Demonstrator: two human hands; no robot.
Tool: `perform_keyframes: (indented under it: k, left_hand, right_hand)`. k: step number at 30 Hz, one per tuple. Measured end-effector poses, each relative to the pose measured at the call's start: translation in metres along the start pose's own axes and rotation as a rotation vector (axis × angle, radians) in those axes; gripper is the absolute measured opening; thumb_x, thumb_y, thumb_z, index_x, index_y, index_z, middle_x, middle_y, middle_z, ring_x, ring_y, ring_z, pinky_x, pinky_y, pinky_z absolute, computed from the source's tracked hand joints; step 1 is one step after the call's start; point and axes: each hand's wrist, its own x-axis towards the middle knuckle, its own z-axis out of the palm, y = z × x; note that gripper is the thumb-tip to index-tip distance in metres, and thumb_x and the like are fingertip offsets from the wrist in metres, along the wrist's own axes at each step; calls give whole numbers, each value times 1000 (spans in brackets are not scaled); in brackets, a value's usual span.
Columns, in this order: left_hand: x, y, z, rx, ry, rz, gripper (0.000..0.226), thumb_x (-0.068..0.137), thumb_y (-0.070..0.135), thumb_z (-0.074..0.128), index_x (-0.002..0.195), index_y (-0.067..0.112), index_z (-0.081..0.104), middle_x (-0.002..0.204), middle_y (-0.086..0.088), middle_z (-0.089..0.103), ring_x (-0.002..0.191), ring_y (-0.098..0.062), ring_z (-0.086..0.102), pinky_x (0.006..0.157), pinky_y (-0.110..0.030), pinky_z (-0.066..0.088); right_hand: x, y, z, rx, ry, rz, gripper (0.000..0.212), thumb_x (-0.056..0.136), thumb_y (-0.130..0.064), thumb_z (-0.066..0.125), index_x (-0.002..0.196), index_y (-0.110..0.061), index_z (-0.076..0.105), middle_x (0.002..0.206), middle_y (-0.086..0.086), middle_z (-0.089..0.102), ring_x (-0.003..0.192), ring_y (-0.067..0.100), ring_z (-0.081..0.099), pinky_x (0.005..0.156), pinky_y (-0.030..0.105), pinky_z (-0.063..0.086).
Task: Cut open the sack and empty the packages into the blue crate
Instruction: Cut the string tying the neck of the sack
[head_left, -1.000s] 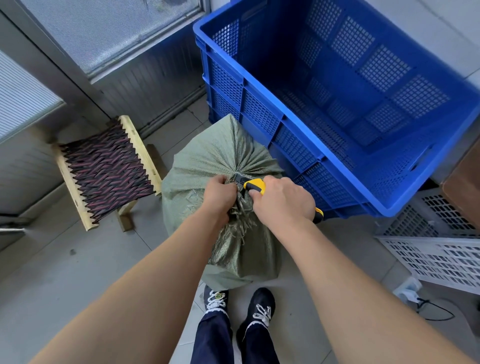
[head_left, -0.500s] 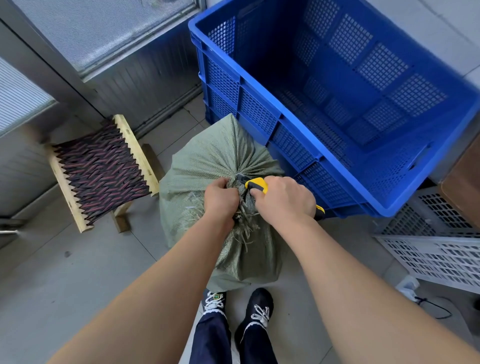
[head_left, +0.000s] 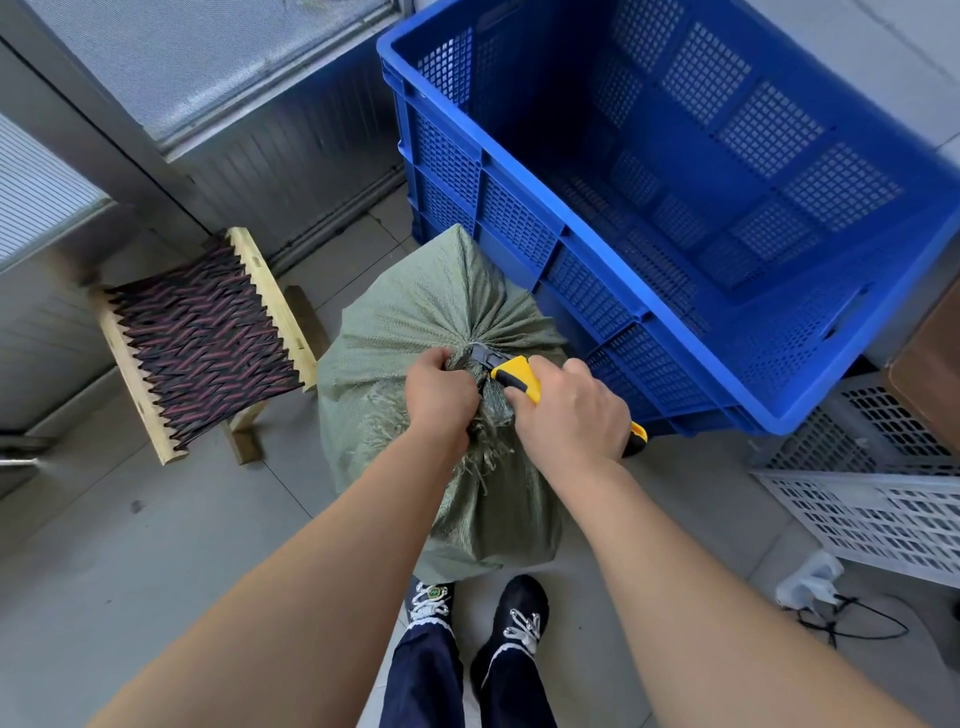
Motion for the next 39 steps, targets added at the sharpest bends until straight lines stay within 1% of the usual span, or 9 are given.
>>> perform_keyframes:
  k: [2, 4, 6, 10, 15, 21, 26, 35, 39]
  left_hand:
    - [-2, 0, 0, -12, -1, -6, 50, 80, -6, 35, 123, 8, 55, 74, -10, 59, 57, -23, 49, 53, -32, 39]
    - [-4, 0, 0, -23, 6, -11, 50, 80, -6, 35, 123, 8, 55, 76, -11, 59, 60, -23, 48, 55, -33, 38]
    - [-5, 0, 1, -33, 3, -17, 50, 81, -6, 35, 124, 9, 55, 77, -12, 59, 58, -23, 48, 54, -33, 39]
    - [-8, 2, 4, -27, 3, -21, 51, 83, -6, 36, 128, 11, 53, 72, -8, 56, 49, -21, 43, 50, -28, 35]
    - [-13, 5, 8, 10, -2, -24, 54, 84, -5, 36, 133, 14, 49, 70, -8, 54, 48, -19, 38, 48, -27, 31]
    - [-17, 7, 11, 28, -8, -21, 56, 85, -5, 36, 136, 14, 47, 66, -7, 51, 47, -18, 35, 47, -26, 29]
    - [-22, 9, 14, 40, -6, -2, 55, 85, -6, 36, 136, 13, 47, 68, -5, 52, 47, -18, 36, 47, -26, 29]
    - [-26, 8, 21, 36, 0, -4, 53, 84, -6, 36, 132, 9, 50, 68, -5, 53, 49, -18, 40, 49, -27, 33]
    - [-28, 7, 25, 56, -2, 16, 51, 82, -5, 37, 128, 6, 54, 67, -5, 53, 48, -18, 41, 47, -25, 34]
  right_hand:
    - [-2, 0, 0, 3, 1, 7, 39, 92, -51, 51, 122, -26, 54, 108, 5, 56, 94, 28, 60, 66, 32, 33]
    - [-4, -1, 0, 5, 13, 7, 38, 92, -51, 52, 121, -26, 55, 107, 5, 56, 93, 28, 60, 65, 32, 32]
    - [-5, -1, 1, 9, 25, 9, 38, 92, -50, 53, 121, -26, 56, 106, 5, 56, 92, 27, 60, 65, 32, 32]
    - [-8, 3, 2, 8, 39, 24, 39, 92, -50, 53, 122, -27, 56, 106, 5, 56, 93, 27, 60, 65, 31, 31]
    - [-9, 8, 0, 2, 45, 29, 37, 92, -50, 53, 119, -25, 57, 105, 5, 56, 91, 27, 60, 65, 31, 31]
    - [-9, 12, -2, -20, 31, 15, 37, 93, -49, 52, 121, -26, 54, 107, 5, 56, 93, 27, 61, 64, 32, 32]
    - [-10, 14, -5, -25, 21, 15, 39, 93, -50, 51, 124, -26, 53, 109, 5, 55, 95, 27, 60, 66, 32, 32]
    - [-13, 16, -8, -20, 8, 30, 36, 94, -49, 50, 119, -24, 54, 109, 5, 55, 96, 28, 60, 68, 33, 35]
    - [-13, 20, -12, -34, 12, 29, 36, 94, -50, 49, 117, -24, 56, 108, 5, 56, 95, 28, 60, 66, 33, 35]
